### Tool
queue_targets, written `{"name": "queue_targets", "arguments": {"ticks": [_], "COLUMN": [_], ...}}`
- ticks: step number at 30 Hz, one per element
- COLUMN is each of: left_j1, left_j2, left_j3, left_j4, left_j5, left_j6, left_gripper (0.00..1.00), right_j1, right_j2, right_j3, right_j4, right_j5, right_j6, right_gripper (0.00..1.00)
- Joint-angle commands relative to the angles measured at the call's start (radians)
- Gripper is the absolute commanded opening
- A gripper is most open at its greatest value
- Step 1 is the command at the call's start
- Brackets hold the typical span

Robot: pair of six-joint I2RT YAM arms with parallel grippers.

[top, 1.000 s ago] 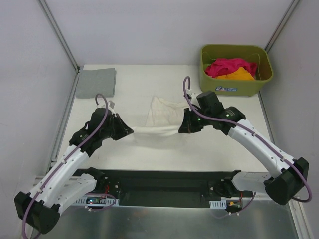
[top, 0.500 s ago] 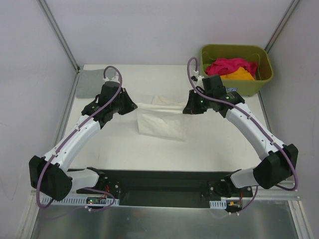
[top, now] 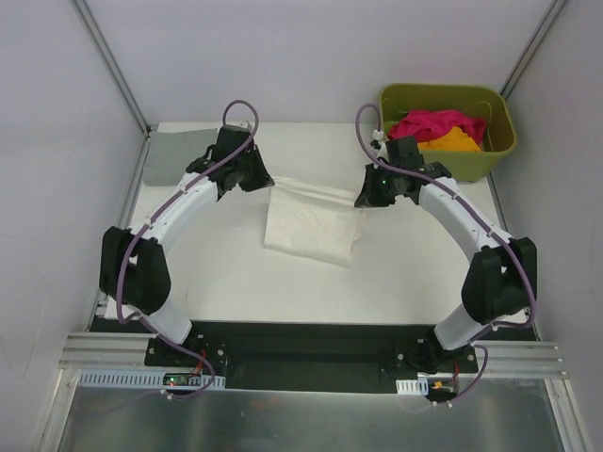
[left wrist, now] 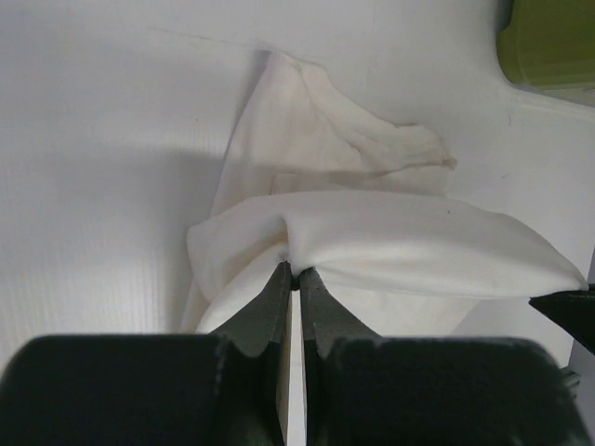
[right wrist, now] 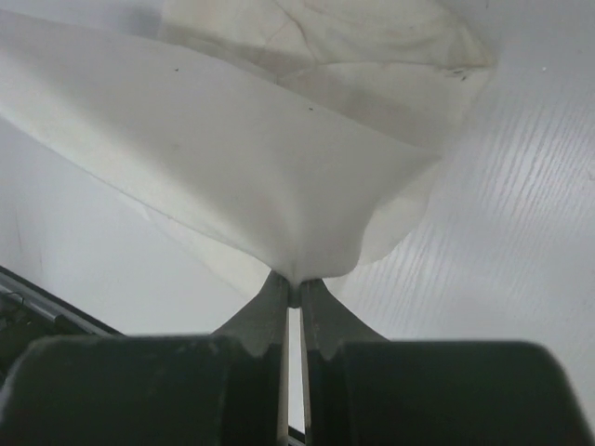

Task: Fold and stack the t-shirts
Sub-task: Fold the long partially folded tshirt into a neat square, then smooth out wrinkles on the folded tshirt

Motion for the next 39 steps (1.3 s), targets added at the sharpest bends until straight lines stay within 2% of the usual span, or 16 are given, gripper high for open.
{"name": "queue_targets", "arguments": {"ticks": [1,4,5,7,9,10,12,13,14,20,27,31,36,39], "left_j1": [0.044,0.05,0.053,0.056,0.059,0.062,0.062,0.062,0.062,0.062,0.062,0.062,0.06,0.057], "left_j2": [0.105,0.188,0.226,0.263,0.31,0.321,0.332,0.327,0.312,0.2,0.099,0.14,0.235,0.277], "left_j3": [0.103,0.158,0.172,0.21,0.249,0.26,0.275,0.272,0.269,0.168,0.031,0.022,0.053,0.054], "left_j4": [0.007,0.007,0.007,0.004,-0.011,-0.019,-0.031,-0.03,-0.033,-0.035,-0.035,-0.036,-0.041,-0.041], "left_j5": [-0.012,0.005,0.008,0.013,0.026,0.034,0.06,0.062,0.065,0.076,0.089,0.163,0.229,0.235], "left_j6": [0.057,0.066,0.068,0.074,0.078,0.078,0.078,0.078,0.08,0.078,0.103,0.144,0.135,0.123], "left_gripper": [0.0,0.0,0.01,0.18,0.4,0.6,0.76,0.99,0.99,0.99,0.99,0.99,0.99,0.99], "right_j1": [-0.036,-0.042,-0.045,-0.045,-0.046,-0.047,-0.047,-0.046,-0.044,-0.02,0.01,0.014,0.013,0.014], "right_j2": [0.079,0.146,0.162,0.202,0.249,0.262,0.272,0.263,0.253,0.096,-0.132,-0.25,-0.272,-0.217], "right_j3": [0.065,0.1,0.111,0.152,0.183,0.198,0.228,0.225,0.208,0.09,-0.126,-0.255,-0.268,-0.222], "right_j4": [0.011,0.026,0.031,0.031,0.025,0.004,-0.012,-0.01,-0.009,0.014,0.061,0.1,0.138,0.167], "right_j5": [0.09,0.116,0.122,0.129,0.126,0.126,0.121,0.118,0.115,0.101,0.067,0.049,0.041,-0.018], "right_j6": [-0.026,-0.031,-0.032,-0.032,-0.034,-0.034,-0.034,-0.032,-0.034,-0.034,-0.023,-0.014,-0.008,-0.006], "right_gripper": [0.03,0.05,0.09,0.18,0.39,0.48,0.72,0.8,0.96,0.97,0.97,0.97,0.97,0.97]}}
